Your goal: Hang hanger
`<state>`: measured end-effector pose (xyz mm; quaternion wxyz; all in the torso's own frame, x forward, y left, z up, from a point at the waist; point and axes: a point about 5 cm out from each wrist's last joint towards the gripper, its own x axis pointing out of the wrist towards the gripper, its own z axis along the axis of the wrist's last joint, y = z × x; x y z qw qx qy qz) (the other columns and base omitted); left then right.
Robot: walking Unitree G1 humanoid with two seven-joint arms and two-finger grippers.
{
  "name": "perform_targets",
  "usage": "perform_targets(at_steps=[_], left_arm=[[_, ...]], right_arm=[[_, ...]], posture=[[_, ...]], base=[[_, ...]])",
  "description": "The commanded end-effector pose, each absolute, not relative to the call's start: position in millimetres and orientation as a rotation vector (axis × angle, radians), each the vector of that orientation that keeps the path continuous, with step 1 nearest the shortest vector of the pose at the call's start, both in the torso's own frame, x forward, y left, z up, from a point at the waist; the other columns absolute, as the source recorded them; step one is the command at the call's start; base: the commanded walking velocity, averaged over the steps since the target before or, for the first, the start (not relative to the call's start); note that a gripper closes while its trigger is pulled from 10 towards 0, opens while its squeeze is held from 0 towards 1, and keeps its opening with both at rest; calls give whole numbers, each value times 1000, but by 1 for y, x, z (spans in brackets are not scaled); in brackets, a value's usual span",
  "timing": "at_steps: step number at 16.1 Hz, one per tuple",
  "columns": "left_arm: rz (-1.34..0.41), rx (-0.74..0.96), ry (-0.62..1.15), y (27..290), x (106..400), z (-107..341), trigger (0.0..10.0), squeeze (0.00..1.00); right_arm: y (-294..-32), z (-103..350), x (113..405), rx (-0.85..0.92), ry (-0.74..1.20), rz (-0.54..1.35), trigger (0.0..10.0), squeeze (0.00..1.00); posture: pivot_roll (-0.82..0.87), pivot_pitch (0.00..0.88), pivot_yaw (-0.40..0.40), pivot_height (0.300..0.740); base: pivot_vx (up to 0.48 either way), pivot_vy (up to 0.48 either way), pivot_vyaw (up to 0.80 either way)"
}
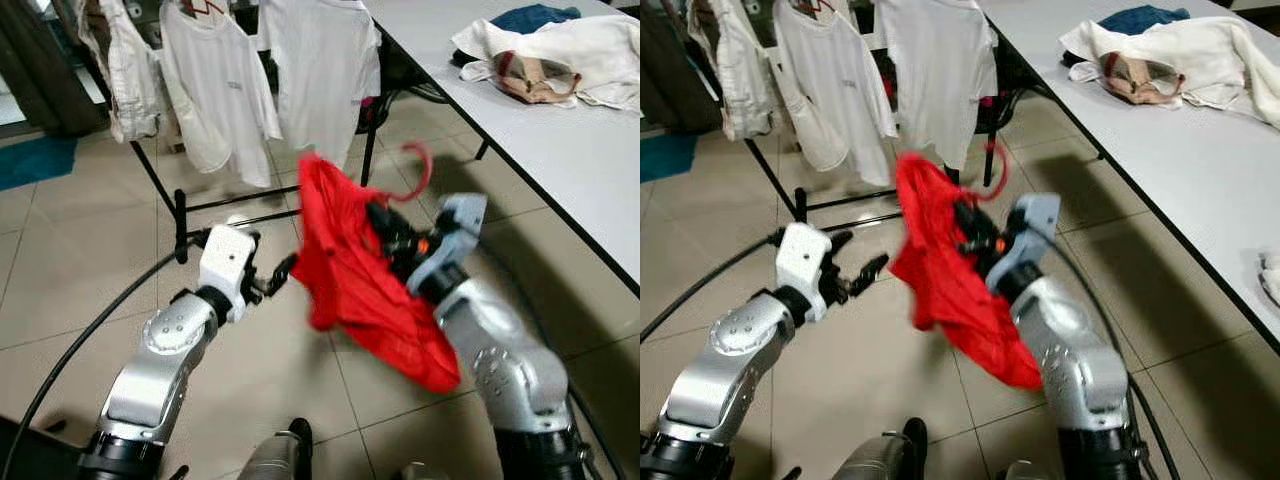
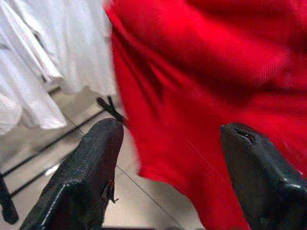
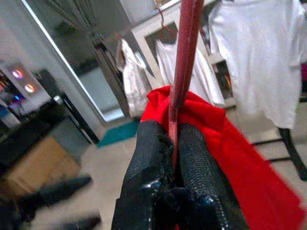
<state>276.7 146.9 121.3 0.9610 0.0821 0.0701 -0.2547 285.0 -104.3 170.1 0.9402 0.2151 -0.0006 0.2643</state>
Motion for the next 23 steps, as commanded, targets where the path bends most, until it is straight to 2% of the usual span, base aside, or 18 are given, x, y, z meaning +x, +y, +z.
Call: perform_targets(at_steps=[1, 3, 5, 8, 13, 14, 15, 16, 17, 23], left_arm=[[-586, 137, 192, 145, 268, 111, 10000, 0], [-656, 71, 177, 140, 263, 111, 10000, 0], [-623, -196, 53, 138, 273, 128, 10000, 0], [-622, -466, -15, 145, 282, 141, 10000, 0], [-648, -533, 38, 144, 300, 135, 10000, 0], [-692, -567, 34, 140, 302, 139, 4824, 0], [-708, -563, 34, 138, 302, 140, 3843, 0], [-736, -550, 36, 135, 301, 141, 275, 0], [-750, -540, 29, 134, 302, 143, 0, 0], [-763, -538, -5, 132, 289, 148, 0, 0]], right_arm=[[-105, 187, 286, 514, -62, 563, 10000, 0], [-104, 193, 288, 566, -74, 578, 10000, 0], [-97, 202, 286, 599, -79, 665, 10000, 0], [-94, 203, 283, 583, -67, 710, 10000, 0], [-87, 210, 273, 572, -74, 827, 10000, 0], [-87, 210, 273, 572, -73, 834, 10000, 0], [-87, 210, 272, 570, -72, 835, 10000, 0], [-87, 209, 272, 569, -69, 833, 10000, 0], [-87, 208, 272, 567, -64, 829, 10000, 0], [-91, 200, 272, 563, -42, 789, 10000, 0]], posture=[[-74, 133, 46, 740], [-75, 130, 40, 740], [-80, 123, 33, 740], [-85, 119, 30, 740], [-93, 130, 26, 740], [-93, 132, 28, 740], [-93, 132, 30, 740], [-93, 134, 34, 740], [-92, 134, 36, 740], [-80, 139, 45, 740]], base=[[0, 0, 0], [0, 0, 0], [0, 0, 0], [0, 0, 0], [0, 0, 0], [0, 0, 0], [0, 0, 0], [0, 0, 0], [0, 0, 0], [0, 0, 0]])
